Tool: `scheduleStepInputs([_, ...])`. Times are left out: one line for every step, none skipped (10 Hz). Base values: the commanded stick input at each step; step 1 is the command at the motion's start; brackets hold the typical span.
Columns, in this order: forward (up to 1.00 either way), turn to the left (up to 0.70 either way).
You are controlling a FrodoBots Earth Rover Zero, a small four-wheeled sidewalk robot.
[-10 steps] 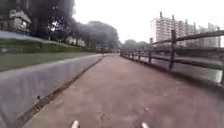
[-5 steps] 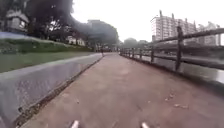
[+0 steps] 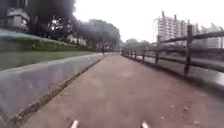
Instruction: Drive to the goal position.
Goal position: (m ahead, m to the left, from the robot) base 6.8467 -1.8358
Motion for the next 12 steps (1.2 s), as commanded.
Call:
scheduleStepInputs([0.70,0.00])
scheduleStepInputs([0.70,0.00])
scheduleStepInputs([0.70,0.00])
scheduleStepInputs([0.70,0.00])
scheduleStepInputs([0.70,0.00])
scheduleStepInputs([0.70,0.00])
scheduleStepInputs([0.70,0.00])
scheduleStepInputs([0.70,0.00])
scheduleStepInputs([0.70,0.00])
scheduleStepInputs([0.70,0.00])
scheduleStepInputs([0.70,0.00])
scheduleStepInputs([0.70,0.00])
